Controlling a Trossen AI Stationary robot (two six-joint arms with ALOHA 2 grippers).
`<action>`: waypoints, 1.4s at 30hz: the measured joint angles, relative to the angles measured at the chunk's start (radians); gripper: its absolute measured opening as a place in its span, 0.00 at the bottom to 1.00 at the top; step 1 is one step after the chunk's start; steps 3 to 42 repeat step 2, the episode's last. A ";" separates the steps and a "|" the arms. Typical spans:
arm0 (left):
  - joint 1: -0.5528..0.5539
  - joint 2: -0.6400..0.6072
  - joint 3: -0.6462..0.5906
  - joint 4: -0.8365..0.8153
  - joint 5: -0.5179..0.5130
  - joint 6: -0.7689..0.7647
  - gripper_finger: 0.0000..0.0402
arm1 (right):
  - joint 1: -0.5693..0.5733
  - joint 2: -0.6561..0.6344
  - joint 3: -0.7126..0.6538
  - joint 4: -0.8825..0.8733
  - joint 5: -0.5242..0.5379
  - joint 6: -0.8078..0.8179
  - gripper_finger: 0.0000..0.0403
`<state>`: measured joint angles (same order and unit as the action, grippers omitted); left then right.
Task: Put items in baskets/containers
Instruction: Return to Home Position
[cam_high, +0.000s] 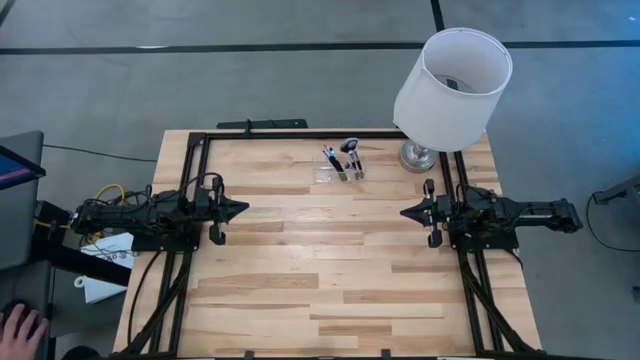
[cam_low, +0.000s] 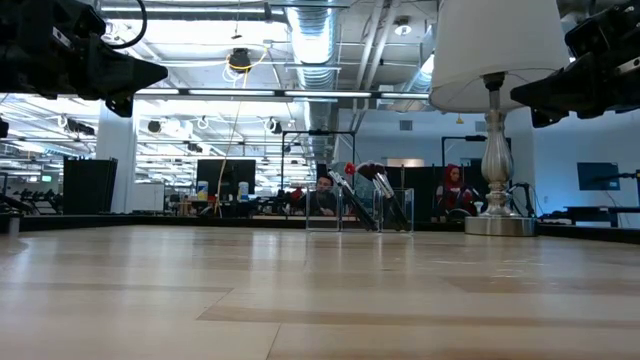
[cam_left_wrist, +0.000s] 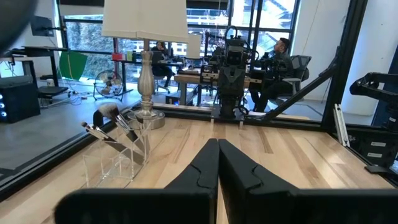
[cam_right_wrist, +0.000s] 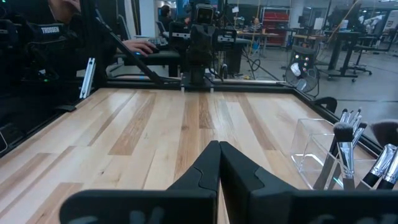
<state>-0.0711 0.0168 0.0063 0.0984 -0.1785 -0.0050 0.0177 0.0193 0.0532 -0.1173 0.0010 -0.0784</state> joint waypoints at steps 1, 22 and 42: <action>0.000 0.000 0.000 0.000 0.000 0.000 0.01 | 0.000 0.000 0.000 0.000 0.000 0.000 0.00; 0.000 0.000 0.000 0.000 0.000 0.000 0.01 | 0.000 0.000 0.000 0.000 0.000 0.000 0.00; 0.000 0.000 0.000 0.000 0.000 0.000 0.01 | 0.000 0.000 0.000 0.000 0.000 0.000 0.00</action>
